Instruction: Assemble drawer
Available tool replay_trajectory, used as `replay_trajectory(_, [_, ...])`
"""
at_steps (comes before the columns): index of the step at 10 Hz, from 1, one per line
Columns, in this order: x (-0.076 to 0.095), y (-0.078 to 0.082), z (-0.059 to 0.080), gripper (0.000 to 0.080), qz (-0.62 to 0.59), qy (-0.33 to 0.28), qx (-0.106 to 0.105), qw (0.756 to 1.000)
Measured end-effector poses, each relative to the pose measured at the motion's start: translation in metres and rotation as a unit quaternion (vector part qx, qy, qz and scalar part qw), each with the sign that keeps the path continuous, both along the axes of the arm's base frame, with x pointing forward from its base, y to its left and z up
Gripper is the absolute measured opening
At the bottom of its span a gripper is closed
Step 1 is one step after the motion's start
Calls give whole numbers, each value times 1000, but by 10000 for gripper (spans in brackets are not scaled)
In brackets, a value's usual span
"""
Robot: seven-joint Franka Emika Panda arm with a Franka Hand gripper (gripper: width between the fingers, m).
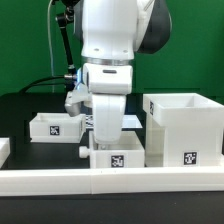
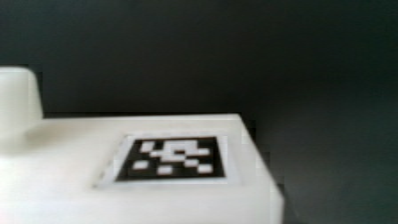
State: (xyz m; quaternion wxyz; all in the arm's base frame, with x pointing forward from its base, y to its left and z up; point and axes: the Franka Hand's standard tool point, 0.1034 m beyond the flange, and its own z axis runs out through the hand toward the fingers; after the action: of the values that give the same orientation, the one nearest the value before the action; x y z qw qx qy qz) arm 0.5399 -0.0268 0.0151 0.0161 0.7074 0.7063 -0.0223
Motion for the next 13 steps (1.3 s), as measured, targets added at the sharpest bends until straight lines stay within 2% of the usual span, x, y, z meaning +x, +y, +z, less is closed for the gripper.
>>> replay_trajectory(2, [5,11,0,41,10,-3,1,1000])
replay_trajectory(6, [5,10,-2,41,10,-15,2,1000])
replay_trajectory(9, [4,25,-4,41,45,-12,-6,999])
replay_trajectory(13, [2,25,-5,41,35,0,-8,999])
